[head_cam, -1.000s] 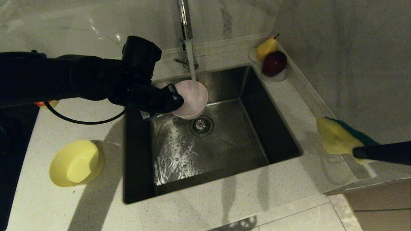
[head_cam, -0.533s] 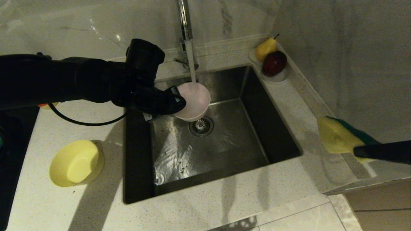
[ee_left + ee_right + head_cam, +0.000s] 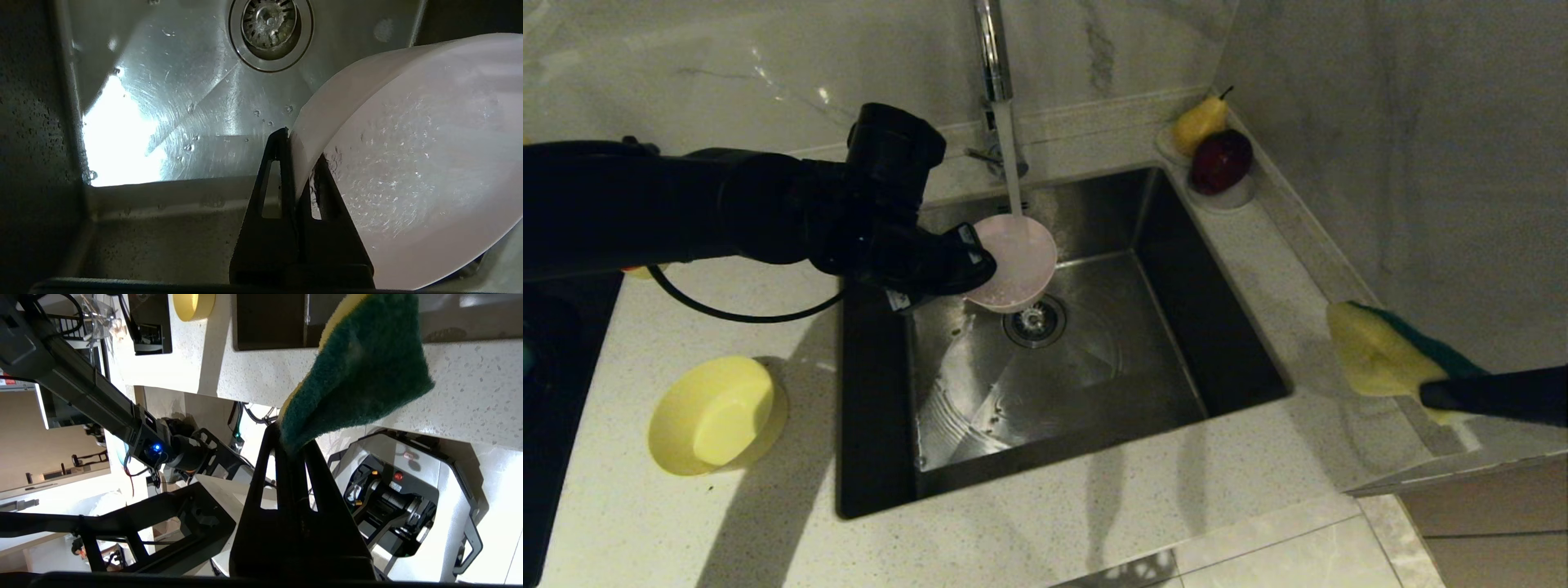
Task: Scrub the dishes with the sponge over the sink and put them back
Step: Wash the bowl
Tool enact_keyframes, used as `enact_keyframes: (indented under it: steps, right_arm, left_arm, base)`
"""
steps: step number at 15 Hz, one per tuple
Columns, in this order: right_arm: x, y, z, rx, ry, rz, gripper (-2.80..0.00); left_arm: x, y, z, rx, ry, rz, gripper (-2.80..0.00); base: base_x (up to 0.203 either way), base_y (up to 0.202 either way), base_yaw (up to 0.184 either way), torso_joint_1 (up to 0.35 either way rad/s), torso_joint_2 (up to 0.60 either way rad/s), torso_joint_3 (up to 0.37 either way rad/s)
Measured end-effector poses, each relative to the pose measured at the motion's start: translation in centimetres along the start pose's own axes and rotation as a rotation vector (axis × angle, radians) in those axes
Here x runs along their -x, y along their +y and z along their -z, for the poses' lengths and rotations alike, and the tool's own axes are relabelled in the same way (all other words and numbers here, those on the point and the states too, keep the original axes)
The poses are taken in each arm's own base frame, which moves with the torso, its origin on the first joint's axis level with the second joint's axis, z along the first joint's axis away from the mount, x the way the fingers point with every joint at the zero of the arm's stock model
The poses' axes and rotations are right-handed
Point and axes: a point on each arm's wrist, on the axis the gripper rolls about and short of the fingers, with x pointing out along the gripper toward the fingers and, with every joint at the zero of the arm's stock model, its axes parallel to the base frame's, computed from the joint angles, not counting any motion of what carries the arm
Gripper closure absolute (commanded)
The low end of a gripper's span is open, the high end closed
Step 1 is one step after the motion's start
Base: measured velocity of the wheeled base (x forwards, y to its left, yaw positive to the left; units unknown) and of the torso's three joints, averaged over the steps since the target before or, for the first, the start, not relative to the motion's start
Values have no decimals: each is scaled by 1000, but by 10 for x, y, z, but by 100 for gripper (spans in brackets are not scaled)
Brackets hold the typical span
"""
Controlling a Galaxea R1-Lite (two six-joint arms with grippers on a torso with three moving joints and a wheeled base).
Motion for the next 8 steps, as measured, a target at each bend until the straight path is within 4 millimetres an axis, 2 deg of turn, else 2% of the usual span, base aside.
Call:
enact_keyframes:
  steps: [8]
  right_arm:
    - [1,-2,4,-4,7,4,0]
  left_arm:
    - [4,-2,12,-24,0,-34,0]
  base:
    - [0,0,0,0,0,0]
